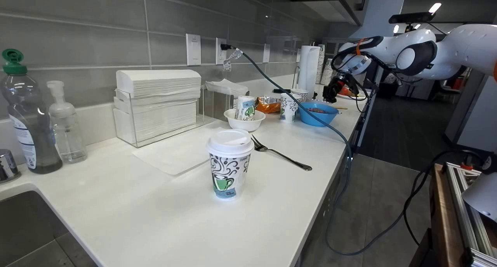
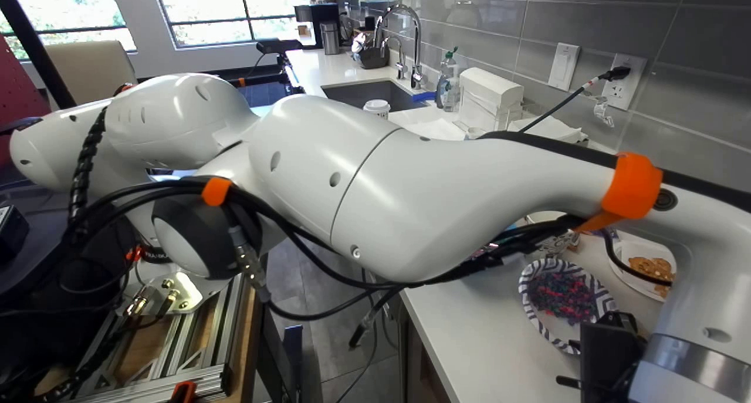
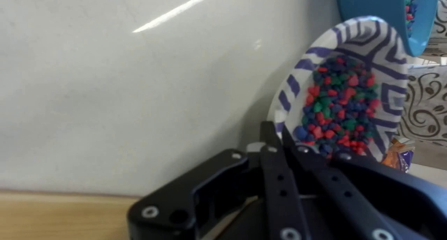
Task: Pour the contents in the white and black bowl on the right into the blue bowl.
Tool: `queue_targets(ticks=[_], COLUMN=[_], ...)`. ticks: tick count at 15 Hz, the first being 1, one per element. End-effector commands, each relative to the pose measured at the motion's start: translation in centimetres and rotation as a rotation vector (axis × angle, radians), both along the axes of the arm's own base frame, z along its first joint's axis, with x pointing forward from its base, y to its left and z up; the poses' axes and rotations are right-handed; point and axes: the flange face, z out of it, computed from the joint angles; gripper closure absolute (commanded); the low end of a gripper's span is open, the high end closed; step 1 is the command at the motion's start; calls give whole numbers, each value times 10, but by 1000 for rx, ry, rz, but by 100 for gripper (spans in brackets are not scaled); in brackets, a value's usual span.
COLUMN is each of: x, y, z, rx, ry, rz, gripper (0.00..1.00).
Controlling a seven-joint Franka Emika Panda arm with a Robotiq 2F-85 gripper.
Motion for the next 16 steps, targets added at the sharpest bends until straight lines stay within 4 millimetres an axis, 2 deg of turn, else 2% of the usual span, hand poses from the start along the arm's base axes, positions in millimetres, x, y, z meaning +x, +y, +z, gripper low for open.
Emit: queue_targets(ticks=[1,11,16], x=[-4,-3,8], y=[-2,-8,4], z=[2,32,37], rx=[-4,-90,-99], ry=[15,22,18], rz=[10,28,51], gripper=[100,100,100])
